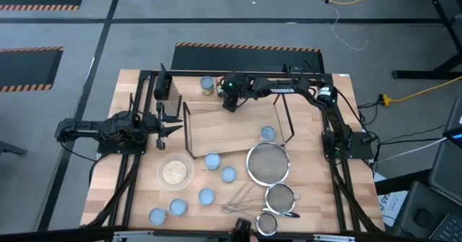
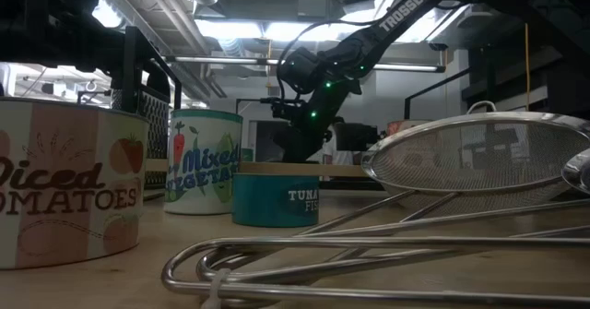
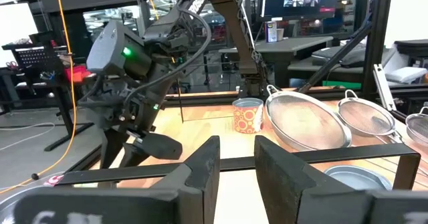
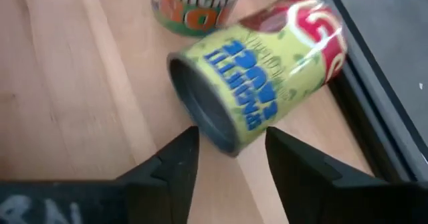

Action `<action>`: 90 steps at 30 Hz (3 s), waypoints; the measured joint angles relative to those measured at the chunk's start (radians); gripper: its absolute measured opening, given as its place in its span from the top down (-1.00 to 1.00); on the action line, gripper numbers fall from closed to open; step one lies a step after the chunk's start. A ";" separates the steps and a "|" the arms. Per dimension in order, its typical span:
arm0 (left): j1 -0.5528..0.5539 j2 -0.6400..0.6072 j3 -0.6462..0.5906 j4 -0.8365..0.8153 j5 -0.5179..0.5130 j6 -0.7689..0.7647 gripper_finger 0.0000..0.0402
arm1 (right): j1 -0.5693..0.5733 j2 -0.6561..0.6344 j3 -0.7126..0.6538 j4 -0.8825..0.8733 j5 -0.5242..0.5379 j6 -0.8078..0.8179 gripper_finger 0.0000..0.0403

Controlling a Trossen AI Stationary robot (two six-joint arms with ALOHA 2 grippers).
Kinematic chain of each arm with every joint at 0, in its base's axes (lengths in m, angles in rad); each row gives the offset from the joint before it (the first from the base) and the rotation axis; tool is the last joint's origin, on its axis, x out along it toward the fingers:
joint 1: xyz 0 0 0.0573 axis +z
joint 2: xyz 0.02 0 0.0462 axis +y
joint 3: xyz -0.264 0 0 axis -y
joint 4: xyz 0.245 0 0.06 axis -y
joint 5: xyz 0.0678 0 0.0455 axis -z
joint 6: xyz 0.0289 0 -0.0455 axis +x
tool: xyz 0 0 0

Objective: Pick and place cans onto a shelf
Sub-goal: Put the large yellow can on the shelf

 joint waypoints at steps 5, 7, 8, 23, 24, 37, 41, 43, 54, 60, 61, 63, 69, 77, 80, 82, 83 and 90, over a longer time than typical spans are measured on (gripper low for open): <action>0.000 0.000 0.000 0.000 0.000 0.000 0.57 | -0.012 0.000 0.000 0.017 0.000 0.000 0.25; 0.000 0.000 0.000 0.000 0.000 0.000 0.57 | -0.014 0.000 0.000 0.017 -0.003 -0.002 0.38; 0.000 0.000 0.000 0.000 0.000 0.000 0.57 | -0.016 0.000 0.000 0.017 -0.013 -0.003 0.45; 0.000 0.000 0.000 -0.001 0.000 0.000 0.57 | -0.024 0.000 0.000 0.034 -0.079 -0.010 0.98; 0.000 0.000 0.000 -0.001 0.000 0.000 0.57 | -0.024 0.000 0.000 0.034 -0.079 -0.010 0.98; 0.000 0.000 0.000 -0.014 0.000 0.000 0.57 | -0.023 -0.061 0.000 -0.054 -0.080 -0.032 0.99; 0.000 0.000 0.000 -0.018 0.000 0.000 0.57 | -0.024 -0.119 0.004 -0.155 -0.114 -0.029 1.00; 0.000 0.000 0.000 -0.018 0.000 0.000 0.57 | -0.024 -0.144 0.030 -0.231 -0.136 -0.029 1.00; 0.000 0.001 0.000 -0.020 0.000 0.000 0.57 | -0.023 -0.172 0.356 -0.936 -0.370 -0.032 1.00; 0.000 0.001 0.000 -0.021 0.000 0.000 0.57 | -0.025 -0.173 0.467 -1.213 -0.500 -0.004 1.00; 0.000 0.001 0.000 -0.021 0.000 0.000 0.57 | -0.025 -0.173 0.468 -1.221 -0.521 0.004 1.00; 0.000 0.001 0.000 -0.021 0.000 0.000 0.57 | -0.024 -0.173 0.455 -1.222 -0.552 0.021 1.00; 0.000 0.000 0.000 -0.021 0.000 0.000 0.57 | -0.010 -0.166 0.396 -1.231 -0.635 0.025 1.00; 0.000 0.000 0.000 -0.022 0.000 0.000 0.57 | -0.010 -0.166 0.343 -1.264 -0.647 0.108 1.00; 0.000 0.000 0.000 -0.022 0.000 0.000 0.57 | -0.012 -0.166 0.313 -1.262 -0.647 0.132 1.00; 0.000 0.000 0.000 -0.022 0.000 0.000 0.57 | -0.015 -0.166 0.296 -1.263 -0.647 0.133 1.00; 0.000 0.000 0.000 -0.022 0.000 0.000 0.57 | -0.016 -0.166 0.291 -1.262 -0.646 0.139 1.00; 0.000 0.001 0.000 -0.023 0.000 0.001 0.57 | -0.051 -0.166 0.281 -1.261 -0.646 0.233 1.00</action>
